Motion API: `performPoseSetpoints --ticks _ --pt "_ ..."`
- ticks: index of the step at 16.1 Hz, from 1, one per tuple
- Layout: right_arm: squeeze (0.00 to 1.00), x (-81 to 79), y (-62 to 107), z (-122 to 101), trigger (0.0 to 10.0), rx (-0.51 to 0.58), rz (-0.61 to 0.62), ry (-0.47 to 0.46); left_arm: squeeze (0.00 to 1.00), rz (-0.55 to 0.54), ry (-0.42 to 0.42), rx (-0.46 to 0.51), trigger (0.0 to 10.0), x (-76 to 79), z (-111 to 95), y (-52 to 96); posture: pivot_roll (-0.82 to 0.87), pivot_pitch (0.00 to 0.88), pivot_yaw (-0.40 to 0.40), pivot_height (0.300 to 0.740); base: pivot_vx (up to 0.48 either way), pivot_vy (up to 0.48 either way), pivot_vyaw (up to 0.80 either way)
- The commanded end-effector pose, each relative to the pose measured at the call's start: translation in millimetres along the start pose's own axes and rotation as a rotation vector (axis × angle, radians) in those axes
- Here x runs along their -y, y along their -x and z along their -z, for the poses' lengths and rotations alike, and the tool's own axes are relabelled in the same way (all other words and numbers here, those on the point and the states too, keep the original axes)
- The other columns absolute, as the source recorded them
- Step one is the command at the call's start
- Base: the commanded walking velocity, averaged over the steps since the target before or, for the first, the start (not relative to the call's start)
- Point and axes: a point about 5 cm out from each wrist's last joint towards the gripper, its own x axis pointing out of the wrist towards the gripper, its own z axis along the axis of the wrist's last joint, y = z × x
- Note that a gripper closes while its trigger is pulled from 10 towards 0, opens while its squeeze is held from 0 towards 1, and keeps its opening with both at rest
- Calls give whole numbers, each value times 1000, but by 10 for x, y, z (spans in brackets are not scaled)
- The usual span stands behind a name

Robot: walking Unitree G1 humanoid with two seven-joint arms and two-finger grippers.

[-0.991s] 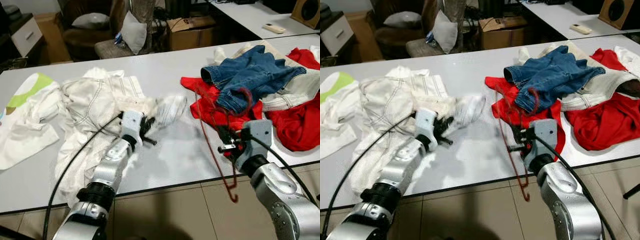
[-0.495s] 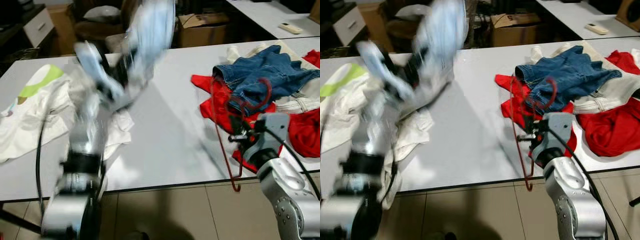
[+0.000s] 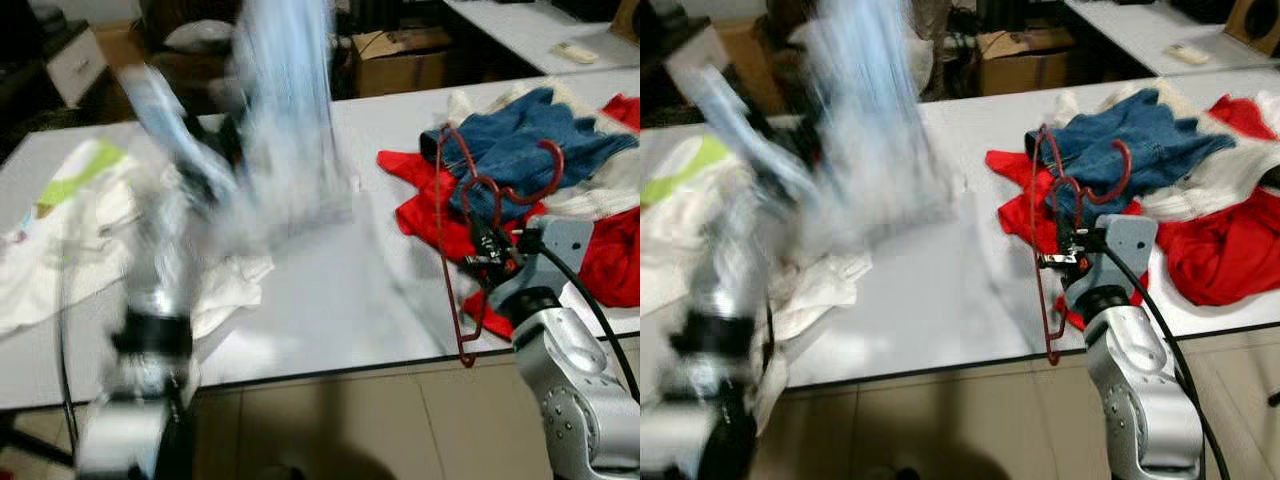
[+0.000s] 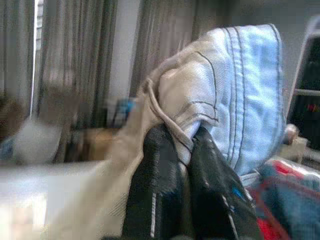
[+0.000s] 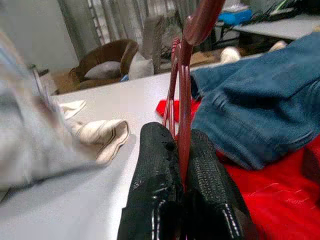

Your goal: Hang hanger

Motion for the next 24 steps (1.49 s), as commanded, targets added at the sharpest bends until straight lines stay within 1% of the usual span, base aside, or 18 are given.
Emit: performPoseSetpoints --ticks 1,2,3,4,5,7,10,11,13,14,15,16,17,18,19,20,22,24 --pt "0 20 38 -29 10000 18 19 -13 0 -82 7 57 0 -69 -82 76 -150 0 145 740 0 0 0" --pt "0 12 60 -4 10000 10 15 -21 0 -168 -31 -7 5804 -154 108 363 -154 0 145 740 0 0 0" --pt "0 2 73 14 10000 0 2 -13 0 -248 -72 -62 9451 -228 241 598 -150 0 137 740 0 0 0" --pt "0 10 71 18 10000 -2 2 -12 114 -280 -75 -85 10000 -272 304 733 -147 0 127 740 0 0 0" --pt "0 20 23 -2 10000 0 -1 -13 1000 -322 -91 -127 10000 -377 336 1014 -143 0 112 740 0 0 0" --pt "0 -1 -21 -5 10000 -21 -32 7 1000 -338 -123 -139 10000 -476 227 1149 -138 0 108 740 0 0 0" --pt "0 12 -13 36 10000 -37 -39 9 1000 -222 -254 -181 10000 -566 -71 1246 -104 0 85 740 0 0 0" --pt "0 9 -37 48 10000 -39 -36 4 1000 -189 -300 -174 10000 -606 -232 1250 -98 0 83 740 0 0 0" --pt "0 -14 -69 37 10000 -35 -47 3 1000 -160 -318 -144 10000 -632 -393 1185 -94 0 83 740 0 0 0" --pt "0 -34 -100 18 10000 -28 -58 2 1000 -78 -344 -104 10000 -610 -607 973 -84 0 83 740 0 0 0" --pt "0 -43 -108 16 10000 -26 -62 1 1000 105 -336 -109 10000 -446 -706 661 -85 0 89 740 0 0 0" --pt "0 -45 -98 18 10000 -26 -64 2 1000 221 -317 -143 10000 -319 -664 518 -87 0 97 740 0 0 0" --pt "0 -48 -93 19 10000 -27 -66 3 1000 293 -303 -168 10000 -238 -624 441 -88 0 98 740 0 0 0" --pt "0 -30 -73 30 10000 -31 -51 16 1000 446 -339 -269 10000 -55 -401 240 -98 0 115 740 0 0 0" --pt "0 -10 -60 42 10000 -38 -32 29 788 534 -380 -363 10000 47 -207 99 -107 0 128 740 0 0 0" --pt "0 -18 -50 43 10000 -37 -32 28 27 612 -370 -434 10000 99 -86 25 -126 0 148 740 0 0 0" --pt "0 -43 52 70 10000 -56 -38 26 0 754 -368 -575 10000 223 180 -138 -157 0 183 740 0 0 0" --pt "0 -37 103 100 10000 -74 -35 35 0 804 -470 -659 10000 285 325 -242 -176 0 193 740 0 0 0"
